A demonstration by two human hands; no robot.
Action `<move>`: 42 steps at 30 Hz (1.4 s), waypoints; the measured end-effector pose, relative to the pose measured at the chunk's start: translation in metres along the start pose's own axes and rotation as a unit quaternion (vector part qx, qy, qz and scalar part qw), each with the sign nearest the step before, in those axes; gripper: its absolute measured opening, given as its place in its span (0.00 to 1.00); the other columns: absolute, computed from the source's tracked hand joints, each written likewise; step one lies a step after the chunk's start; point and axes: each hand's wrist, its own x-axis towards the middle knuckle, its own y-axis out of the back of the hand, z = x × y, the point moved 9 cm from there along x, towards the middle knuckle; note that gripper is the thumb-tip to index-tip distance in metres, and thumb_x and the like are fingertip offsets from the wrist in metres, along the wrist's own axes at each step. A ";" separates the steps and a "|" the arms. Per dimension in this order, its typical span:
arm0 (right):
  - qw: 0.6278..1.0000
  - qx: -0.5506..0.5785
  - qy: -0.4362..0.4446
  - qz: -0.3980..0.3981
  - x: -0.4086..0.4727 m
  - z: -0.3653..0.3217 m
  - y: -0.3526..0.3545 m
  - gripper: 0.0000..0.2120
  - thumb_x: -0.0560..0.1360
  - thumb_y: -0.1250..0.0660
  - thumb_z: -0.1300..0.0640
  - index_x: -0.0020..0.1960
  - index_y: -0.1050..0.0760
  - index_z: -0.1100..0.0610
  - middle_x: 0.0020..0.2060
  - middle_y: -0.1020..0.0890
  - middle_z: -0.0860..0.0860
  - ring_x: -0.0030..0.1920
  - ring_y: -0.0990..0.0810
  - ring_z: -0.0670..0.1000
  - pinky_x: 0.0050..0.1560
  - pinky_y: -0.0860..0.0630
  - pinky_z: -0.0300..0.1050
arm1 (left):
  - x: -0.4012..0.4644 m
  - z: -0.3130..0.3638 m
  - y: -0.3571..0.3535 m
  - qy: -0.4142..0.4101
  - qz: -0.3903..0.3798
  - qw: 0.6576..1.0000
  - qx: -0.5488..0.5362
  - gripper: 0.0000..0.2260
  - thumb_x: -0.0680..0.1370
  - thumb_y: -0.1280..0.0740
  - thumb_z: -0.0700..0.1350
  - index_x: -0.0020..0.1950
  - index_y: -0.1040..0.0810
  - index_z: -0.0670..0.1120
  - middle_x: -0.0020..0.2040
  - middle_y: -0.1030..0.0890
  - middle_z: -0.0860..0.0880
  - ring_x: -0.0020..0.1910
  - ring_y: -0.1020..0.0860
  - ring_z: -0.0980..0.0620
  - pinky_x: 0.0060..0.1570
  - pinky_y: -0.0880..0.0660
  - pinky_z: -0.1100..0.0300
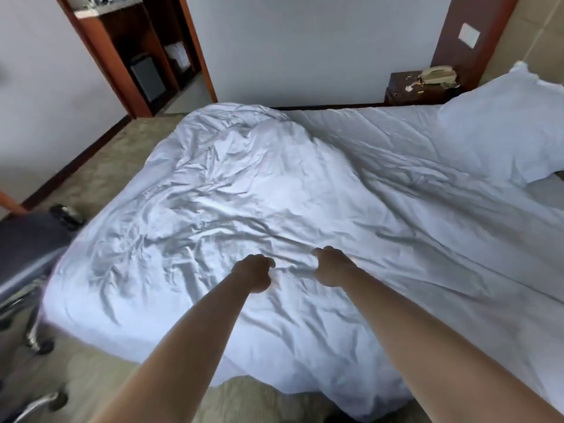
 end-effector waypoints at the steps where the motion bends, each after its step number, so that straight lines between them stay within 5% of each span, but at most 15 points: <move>1: 1.000 -0.011 0.009 -0.006 0.004 -0.017 -0.007 0.25 0.79 0.41 0.48 0.73 0.38 0.54 0.68 0.34 0.56 0.68 0.34 0.57 0.66 0.32 0.52 | -0.005 -0.018 -0.002 0.010 -0.002 1.000 -0.002 0.23 0.77 0.42 0.40 0.72 0.33 0.53 0.72 0.33 0.48 0.72 0.36 0.49 0.69 0.36 0.52; 5: 0.997 -0.062 0.044 -0.018 0.025 -0.094 -0.027 0.26 0.77 0.40 0.55 0.74 0.39 0.53 0.68 0.35 0.55 0.69 0.35 0.57 0.66 0.31 0.52 | -0.021 -0.101 -0.004 0.046 0.007 0.999 -0.018 0.24 0.77 0.42 0.39 0.72 0.33 0.53 0.72 0.33 0.48 0.72 0.36 0.48 0.69 0.36 0.52; 20: 0.993 -0.106 0.048 -0.021 0.102 -0.408 -0.100 0.25 0.77 0.40 0.54 0.73 0.38 0.54 0.70 0.35 0.55 0.69 0.35 0.56 0.66 0.32 0.50 | -0.041 -0.443 0.035 0.051 0.029 0.998 -0.010 0.24 0.78 0.43 0.40 0.73 0.35 0.54 0.72 0.34 0.51 0.72 0.37 0.50 0.68 0.36 0.52; 29: 0.994 -0.088 0.057 0.037 0.239 -0.543 -0.062 0.27 0.77 0.38 0.51 0.74 0.39 0.52 0.68 0.33 0.54 0.69 0.34 0.56 0.66 0.32 0.49 | 0.054 -0.584 0.099 0.017 0.030 0.999 0.002 0.22 0.79 0.43 0.42 0.72 0.34 0.56 0.71 0.33 0.52 0.71 0.35 0.51 0.67 0.34 0.54; 42: 0.998 -0.057 0.002 -0.003 0.382 -0.686 -0.068 0.26 0.78 0.40 0.54 0.74 0.40 0.53 0.69 0.34 0.54 0.70 0.36 0.55 0.66 0.33 0.50 | 0.185 -0.762 0.169 -0.035 -0.033 0.998 0.047 0.23 0.78 0.44 0.39 0.73 0.35 0.52 0.71 0.34 0.49 0.70 0.34 0.48 0.66 0.34 0.55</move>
